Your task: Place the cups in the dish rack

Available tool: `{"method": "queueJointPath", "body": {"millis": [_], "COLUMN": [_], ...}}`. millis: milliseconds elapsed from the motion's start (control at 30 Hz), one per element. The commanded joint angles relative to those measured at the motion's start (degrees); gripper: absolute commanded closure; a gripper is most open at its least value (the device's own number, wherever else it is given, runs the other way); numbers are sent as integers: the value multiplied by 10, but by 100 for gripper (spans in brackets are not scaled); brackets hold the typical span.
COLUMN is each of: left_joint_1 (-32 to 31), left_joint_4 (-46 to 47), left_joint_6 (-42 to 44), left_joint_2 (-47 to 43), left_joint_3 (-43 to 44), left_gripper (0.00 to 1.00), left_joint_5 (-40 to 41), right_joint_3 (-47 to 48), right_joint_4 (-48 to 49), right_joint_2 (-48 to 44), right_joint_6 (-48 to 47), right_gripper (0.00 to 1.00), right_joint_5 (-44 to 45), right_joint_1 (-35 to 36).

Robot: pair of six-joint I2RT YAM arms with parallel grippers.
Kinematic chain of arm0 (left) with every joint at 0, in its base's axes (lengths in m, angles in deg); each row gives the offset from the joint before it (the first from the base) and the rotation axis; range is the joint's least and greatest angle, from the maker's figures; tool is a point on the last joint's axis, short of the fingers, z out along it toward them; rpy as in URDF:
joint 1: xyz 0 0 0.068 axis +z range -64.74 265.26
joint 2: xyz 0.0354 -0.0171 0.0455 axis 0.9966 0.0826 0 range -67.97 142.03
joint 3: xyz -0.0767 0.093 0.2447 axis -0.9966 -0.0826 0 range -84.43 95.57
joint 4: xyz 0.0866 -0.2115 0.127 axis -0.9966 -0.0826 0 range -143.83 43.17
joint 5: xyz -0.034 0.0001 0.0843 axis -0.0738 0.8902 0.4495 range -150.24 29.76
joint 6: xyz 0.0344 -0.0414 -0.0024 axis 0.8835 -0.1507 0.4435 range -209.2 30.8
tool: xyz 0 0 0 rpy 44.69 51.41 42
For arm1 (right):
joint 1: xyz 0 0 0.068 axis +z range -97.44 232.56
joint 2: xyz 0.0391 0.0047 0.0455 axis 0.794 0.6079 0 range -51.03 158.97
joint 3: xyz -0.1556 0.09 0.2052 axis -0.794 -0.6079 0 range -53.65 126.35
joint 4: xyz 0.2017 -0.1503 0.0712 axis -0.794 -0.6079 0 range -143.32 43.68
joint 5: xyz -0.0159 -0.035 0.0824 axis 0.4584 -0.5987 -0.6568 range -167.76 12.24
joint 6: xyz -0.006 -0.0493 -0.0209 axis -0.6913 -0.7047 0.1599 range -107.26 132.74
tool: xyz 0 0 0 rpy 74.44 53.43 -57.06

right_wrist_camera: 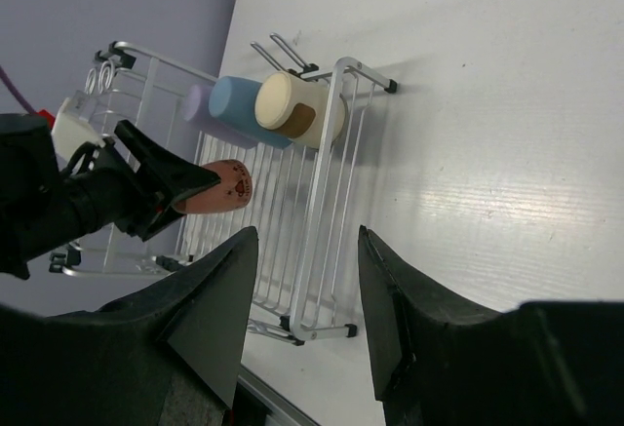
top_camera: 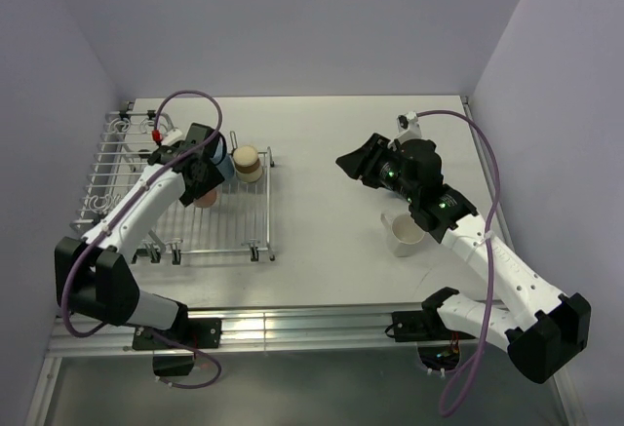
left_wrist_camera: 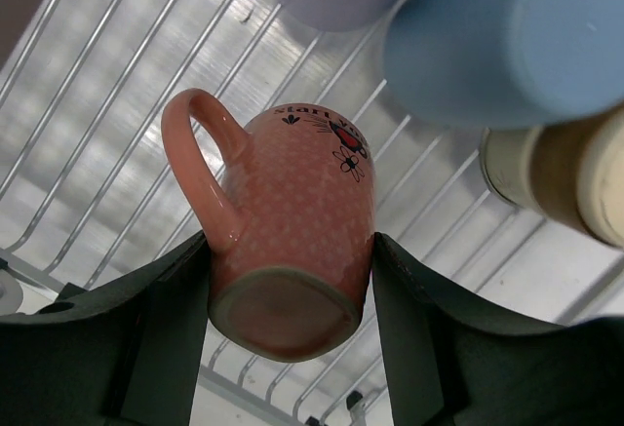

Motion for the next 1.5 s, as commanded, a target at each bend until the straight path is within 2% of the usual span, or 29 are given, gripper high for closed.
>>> {"method": "queueJointPath", "body": {"millis": [0,367,600,900,1033,1133,1267,1333,1367,1467], "left_joint_1": [19,77,89,89,89,89,89,89,89,89], "left_joint_4": [38,50,39,51,46,46,51,49,50,49], "left_joint_6": [3,20,21,19,16,15,15,14,15,15], "left_joint_2": [18,75,97,79,88,93,91,89,89,85], "left_joint_3": [7,19,40,11,23,25,14,13,12,11], "left_gripper": [100,100,100,100,96,83,60,55,47,42], "left_joint_5": [-3,0,0,-16,-21,-24,-26,-22,-22,-17], "right_joint_3": [11,5,2,0,1,1,0,0,0,-1], "right_joint_4": [2,4,7,11,10,8,6,8,8,10], "right_joint_2": [-13,-11,-7,-4,-4,-9,-10,-9,-9,-7], "right_joint_6": [-9,-11,-13,-11,-13,-15,-17,-17,-16,-15], "right_gripper": [47,47,47,47,47,47,47,47,47,47], "right_joint_5": [11,16,15,11,11,14,15,12,11,8], "right_joint_1": [1,1,0,0,0,0,0,0,0,0]}}
